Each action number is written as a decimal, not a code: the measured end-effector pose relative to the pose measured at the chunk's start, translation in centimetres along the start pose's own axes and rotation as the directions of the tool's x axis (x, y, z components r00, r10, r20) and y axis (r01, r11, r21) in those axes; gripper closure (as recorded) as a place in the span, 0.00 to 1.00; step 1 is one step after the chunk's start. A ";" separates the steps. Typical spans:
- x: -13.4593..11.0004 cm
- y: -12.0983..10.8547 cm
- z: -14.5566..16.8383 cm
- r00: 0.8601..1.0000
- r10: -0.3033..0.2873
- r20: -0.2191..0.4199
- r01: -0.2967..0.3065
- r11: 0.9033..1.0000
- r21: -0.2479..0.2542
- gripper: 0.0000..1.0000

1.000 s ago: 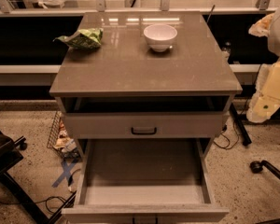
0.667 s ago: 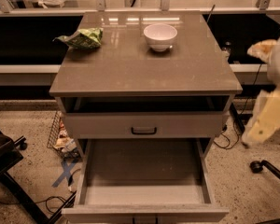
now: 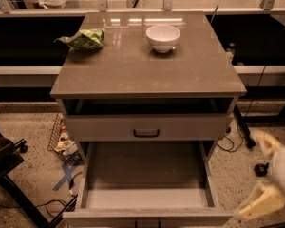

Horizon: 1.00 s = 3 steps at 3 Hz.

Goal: Close middle drawer

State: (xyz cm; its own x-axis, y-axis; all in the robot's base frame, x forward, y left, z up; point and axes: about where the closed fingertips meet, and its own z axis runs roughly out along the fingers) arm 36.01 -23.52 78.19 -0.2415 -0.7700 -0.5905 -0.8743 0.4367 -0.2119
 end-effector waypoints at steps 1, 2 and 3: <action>5.2 1.6 4.9 0.989 0.094 0.117 -0.099 0.994 0.043 0.24; 9.1 2.7 8.8 0.982 0.077 0.174 -0.092 0.993 0.078 0.48; 11.4 3.8 11.3 0.982 0.068 0.175 -0.078 0.996 0.049 0.71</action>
Offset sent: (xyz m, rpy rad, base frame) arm -0.0136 -0.0289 -0.1940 0.1973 -0.1729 -0.0734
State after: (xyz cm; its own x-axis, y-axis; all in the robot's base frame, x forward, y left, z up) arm 34.69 -25.36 61.91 -0.2228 -0.6450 -0.7310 -0.8313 0.5174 -0.2031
